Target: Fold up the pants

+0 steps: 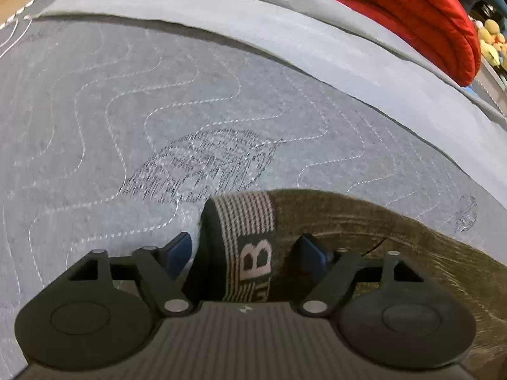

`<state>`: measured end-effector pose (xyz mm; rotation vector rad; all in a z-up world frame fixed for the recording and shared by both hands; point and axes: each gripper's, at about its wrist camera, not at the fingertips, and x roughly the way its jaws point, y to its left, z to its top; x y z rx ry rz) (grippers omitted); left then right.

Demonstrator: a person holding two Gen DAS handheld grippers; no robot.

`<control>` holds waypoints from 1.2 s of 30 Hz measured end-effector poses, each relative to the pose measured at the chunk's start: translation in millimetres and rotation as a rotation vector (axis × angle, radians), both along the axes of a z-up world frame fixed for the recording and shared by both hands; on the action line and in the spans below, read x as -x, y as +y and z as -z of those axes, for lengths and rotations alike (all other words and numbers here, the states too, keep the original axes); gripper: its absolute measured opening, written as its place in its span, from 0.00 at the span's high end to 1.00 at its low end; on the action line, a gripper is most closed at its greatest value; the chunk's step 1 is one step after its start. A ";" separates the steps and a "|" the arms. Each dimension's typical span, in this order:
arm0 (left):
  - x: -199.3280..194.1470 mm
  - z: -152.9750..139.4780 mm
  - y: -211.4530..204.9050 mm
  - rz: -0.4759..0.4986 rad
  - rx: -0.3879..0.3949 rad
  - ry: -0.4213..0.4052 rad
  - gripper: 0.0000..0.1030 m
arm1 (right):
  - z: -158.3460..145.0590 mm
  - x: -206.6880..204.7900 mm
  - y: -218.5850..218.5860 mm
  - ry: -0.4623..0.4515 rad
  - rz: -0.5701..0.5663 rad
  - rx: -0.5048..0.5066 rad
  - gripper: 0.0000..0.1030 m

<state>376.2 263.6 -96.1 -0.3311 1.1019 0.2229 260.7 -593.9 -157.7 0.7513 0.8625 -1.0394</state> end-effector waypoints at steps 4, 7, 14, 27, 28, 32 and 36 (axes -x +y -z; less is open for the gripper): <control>-1.3 10.9 2.5 0.010 0.001 -0.007 0.18 | -36.3 -25.4 25.6 -0.047 -0.052 0.167 0.61; -4.1 15.1 4.0 0.000 0.026 -0.016 0.18 | -58.1 -58.4 55.2 -0.205 -0.235 0.174 0.42; -12.0 23.3 -0.6 0.011 0.010 -0.030 0.15 | -9.8 -157.2 97.4 -0.184 -0.371 -0.176 0.34; -10.9 -1.5 -0.2 0.089 -0.054 -0.213 0.57 | -42.3 -190.0 129.3 -0.233 -0.207 0.171 0.96; -9.4 -5.1 1.4 0.078 -0.069 -0.247 0.57 | -47.7 -191.1 129.9 -0.311 -0.232 0.186 0.96; -7.0 4.6 25.6 -0.048 0.018 -0.202 0.44 | -32.9 -203.0 119.5 -0.283 -0.340 0.047 0.84; -3.0 -3.7 33.9 -0.062 -0.010 -0.173 0.37 | -29.2 -171.7 112.4 -0.159 -0.366 0.053 0.63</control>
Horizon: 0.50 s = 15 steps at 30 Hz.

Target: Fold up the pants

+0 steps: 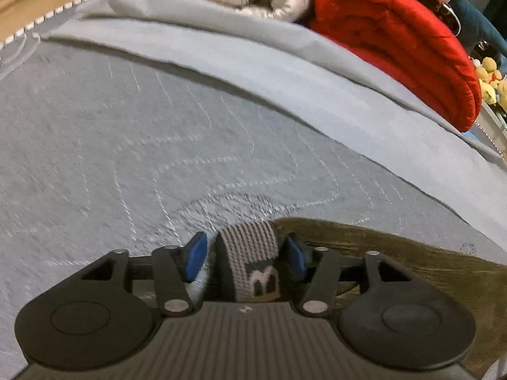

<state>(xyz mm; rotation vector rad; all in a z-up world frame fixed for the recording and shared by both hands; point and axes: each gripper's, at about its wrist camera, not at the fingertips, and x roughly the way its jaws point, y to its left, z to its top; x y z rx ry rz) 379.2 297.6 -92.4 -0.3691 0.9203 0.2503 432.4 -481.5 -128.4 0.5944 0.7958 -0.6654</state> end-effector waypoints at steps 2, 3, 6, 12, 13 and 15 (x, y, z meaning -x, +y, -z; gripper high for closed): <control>5.5 -12.0 2.8 -0.014 0.008 -0.018 0.37 | -3.7 29.8 -8.1 -0.011 -0.025 0.000 0.57; 9.3 -19.2 4.9 -0.022 0.016 -0.030 0.37 | -8.9 41.2 -15.1 -0.011 -0.035 0.003 0.57; 26.3 -38.7 9.3 -0.032 0.047 -0.063 0.37 | -14.5 95.6 -28.4 0.012 -0.033 0.027 0.57; 69.9 -77.4 -0.4 -0.001 0.041 -0.095 0.37 | -39.0 217.0 -78.8 0.004 0.166 -0.059 0.56; 84.5 -87.9 -1.8 0.002 0.048 -0.099 0.37 | -41.7 234.6 -84.1 0.000 0.173 -0.052 0.56; 109.8 -100.5 -6.4 0.016 0.061 -0.087 0.38 | -42.8 268.2 -92.9 0.019 0.164 -0.036 0.54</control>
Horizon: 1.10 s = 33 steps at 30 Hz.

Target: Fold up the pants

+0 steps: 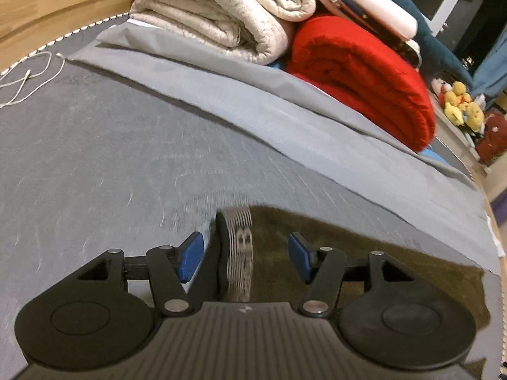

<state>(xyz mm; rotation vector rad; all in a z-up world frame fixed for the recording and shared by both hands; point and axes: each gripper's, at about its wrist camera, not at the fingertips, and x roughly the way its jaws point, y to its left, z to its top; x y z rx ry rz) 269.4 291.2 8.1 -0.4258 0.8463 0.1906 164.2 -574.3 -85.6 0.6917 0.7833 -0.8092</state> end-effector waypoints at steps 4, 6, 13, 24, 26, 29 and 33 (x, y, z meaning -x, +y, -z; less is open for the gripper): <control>54.2 -12.9 -6.0 0.036 -0.030 0.064 0.38 | 18.2 57.5 -17.5 0.037 -0.015 -0.107 0.51; 86.2 -14.8 -4.1 0.040 -0.034 0.074 0.38 | 34.2 74.3 -24.9 0.094 -0.029 -0.169 0.51; 141.8 32.4 2.4 0.057 0.035 0.221 0.38 | 67.4 110.6 -34.6 0.303 -0.121 -0.221 0.45; 97.1 81.2 -10.3 0.118 -0.075 0.297 0.22 | 72.7 93.0 7.2 0.341 -0.374 -0.249 0.38; 92.0 87.9 -11.8 0.136 -0.102 0.324 0.22 | 74.1 91.0 11.5 0.365 -0.414 -0.218 0.38; 90.4 99.0 -10.4 0.149 -0.119 0.351 0.22 | 72.6 92.4 1.9 0.358 -0.396 -0.216 0.41; 91.7 111.3 -11.7 0.193 -0.131 0.392 0.22 | 73.0 94.9 -10.3 0.338 -0.334 -0.206 0.44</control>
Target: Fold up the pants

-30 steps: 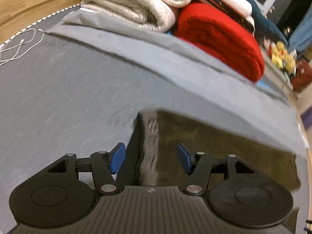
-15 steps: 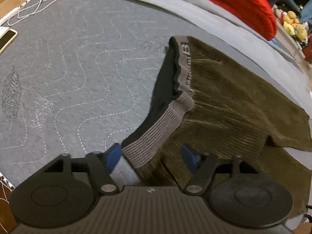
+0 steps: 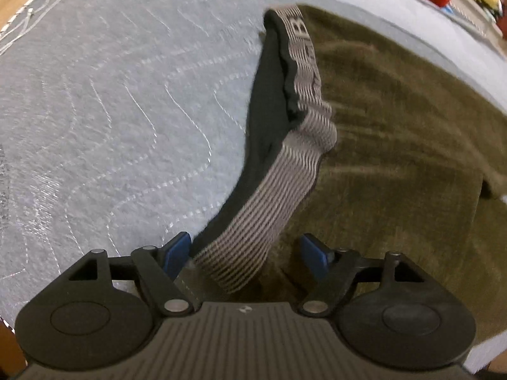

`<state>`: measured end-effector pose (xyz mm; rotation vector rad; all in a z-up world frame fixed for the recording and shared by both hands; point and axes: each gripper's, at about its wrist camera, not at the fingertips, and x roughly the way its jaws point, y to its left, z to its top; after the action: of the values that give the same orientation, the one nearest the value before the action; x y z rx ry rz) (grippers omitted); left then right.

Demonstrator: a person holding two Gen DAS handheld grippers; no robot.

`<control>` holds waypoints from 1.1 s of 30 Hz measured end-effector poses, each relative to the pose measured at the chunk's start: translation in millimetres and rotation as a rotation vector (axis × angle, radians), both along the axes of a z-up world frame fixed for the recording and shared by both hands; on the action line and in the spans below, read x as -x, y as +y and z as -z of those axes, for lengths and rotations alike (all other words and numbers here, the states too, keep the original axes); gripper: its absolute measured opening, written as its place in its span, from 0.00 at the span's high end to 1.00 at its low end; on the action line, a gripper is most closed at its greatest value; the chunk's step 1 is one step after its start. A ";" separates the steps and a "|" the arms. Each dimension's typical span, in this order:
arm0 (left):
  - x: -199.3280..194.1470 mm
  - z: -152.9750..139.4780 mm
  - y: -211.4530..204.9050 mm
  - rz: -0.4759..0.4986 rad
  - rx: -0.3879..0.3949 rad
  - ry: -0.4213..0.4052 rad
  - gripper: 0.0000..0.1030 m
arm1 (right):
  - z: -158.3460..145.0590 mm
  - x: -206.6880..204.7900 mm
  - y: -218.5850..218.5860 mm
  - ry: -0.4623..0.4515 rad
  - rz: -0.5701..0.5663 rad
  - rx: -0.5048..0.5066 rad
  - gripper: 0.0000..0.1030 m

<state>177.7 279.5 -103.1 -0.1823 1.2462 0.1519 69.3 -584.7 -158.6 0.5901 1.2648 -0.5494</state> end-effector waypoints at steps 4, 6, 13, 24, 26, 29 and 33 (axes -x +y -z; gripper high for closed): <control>4.2 4.2 -3.5 0.039 -0.017 0.000 0.28 | 2.0 -2.0 -1.2 -0.006 -0.014 0.013 0.44; 6.5 2.3 -3.0 0.047 -0.024 -0.008 0.41 | 1.4 -2.4 -2.0 -0.019 -0.010 0.023 0.60; 18.6 -25.0 -4.0 0.085 -0.006 -0.055 0.67 | -24.2 8.2 -17.3 -0.175 0.140 0.061 0.88; 47.5 -17.9 -7.6 0.194 0.001 0.073 0.68 | -16.5 19.3 -33.8 -0.033 0.204 0.105 0.85; 44.1 -21.4 -12.7 0.193 -0.023 0.066 0.60 | -16.0 20.2 -34.5 -0.027 0.227 0.113 0.84; 46.0 -39.5 -31.1 0.235 -0.154 -0.018 0.53 | -28.5 20.5 -32.5 -0.046 0.225 0.172 0.78; 49.5 -50.4 -45.8 0.284 -0.100 -0.134 0.51 | -42.7 17.8 -25.1 -0.112 0.184 0.240 0.76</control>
<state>128.3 233.7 -52.7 0.0715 1.1150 -0.0434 51.5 -609.7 -115.9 0.5303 1.0270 -0.7979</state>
